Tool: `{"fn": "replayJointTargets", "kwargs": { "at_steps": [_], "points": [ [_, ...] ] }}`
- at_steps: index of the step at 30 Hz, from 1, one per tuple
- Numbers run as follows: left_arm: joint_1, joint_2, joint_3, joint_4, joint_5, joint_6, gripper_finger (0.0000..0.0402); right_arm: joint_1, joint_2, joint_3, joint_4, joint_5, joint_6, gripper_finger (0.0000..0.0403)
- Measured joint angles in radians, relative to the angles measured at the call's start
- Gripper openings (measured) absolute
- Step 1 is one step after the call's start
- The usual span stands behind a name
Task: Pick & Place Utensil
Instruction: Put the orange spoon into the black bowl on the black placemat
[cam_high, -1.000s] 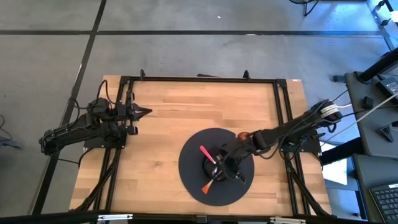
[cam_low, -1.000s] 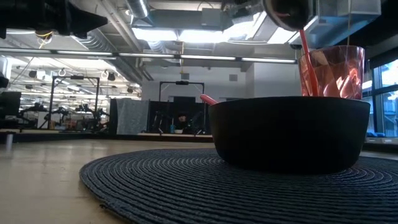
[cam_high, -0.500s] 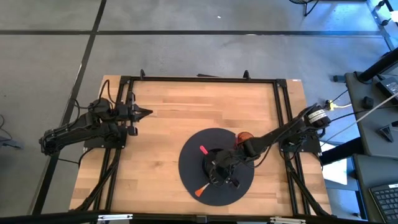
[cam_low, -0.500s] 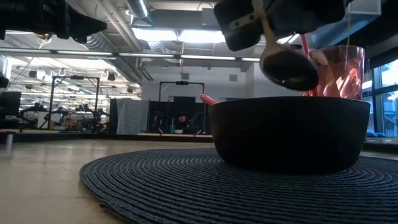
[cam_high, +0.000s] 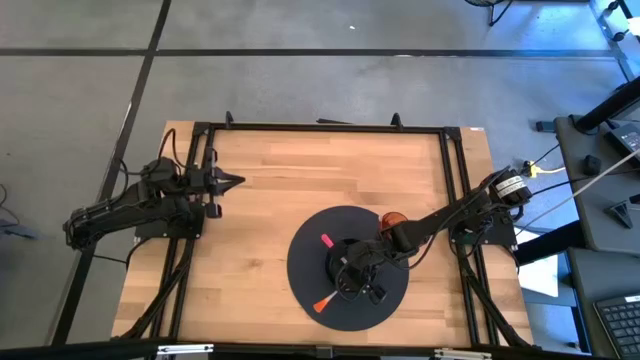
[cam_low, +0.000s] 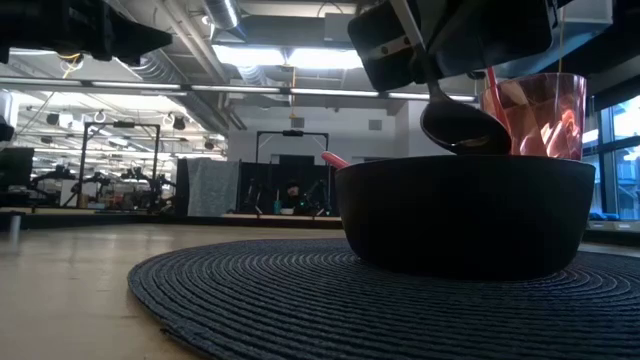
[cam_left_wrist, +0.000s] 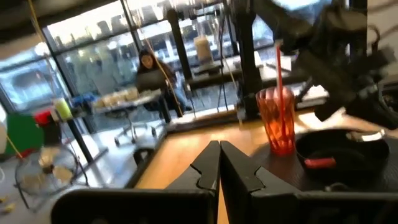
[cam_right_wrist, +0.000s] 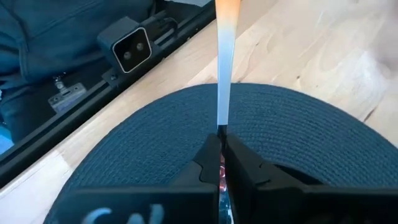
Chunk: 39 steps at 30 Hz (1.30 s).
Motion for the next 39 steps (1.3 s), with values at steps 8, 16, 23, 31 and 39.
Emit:
{"fn": "replayJointTargets", "kwargs": {
  "at_steps": [8,16,23,31,39],
  "points": [
    [0.0,0.033,0.0,0.107,-0.012,-0.005,0.0003,0.001,0.0,0.0,-0.036,0.0,0.06,0.0009],
    [0.006,0.045,-0.144,0.285,-0.046,0.036,0.0003,0.013,-0.001,0.0,-0.073,0.067,0.064,0.0009],
    [0.01,0.045,-0.16,0.319,-0.084,0.01,0.0003,0.013,-0.001,0.0,-0.091,0.07,0.087,0.0009],
    [0.009,0.045,-0.16,0.32,-0.066,-0.007,0.0003,0.013,-0.001,0.0,-0.111,0.068,0.095,0.0009],
    [0.009,0.045,-0.16,0.32,-0.066,-0.01,0.0003,0.013,-0.001,0.0,-0.139,0.115,0.116,0.0009]
  ]
}}
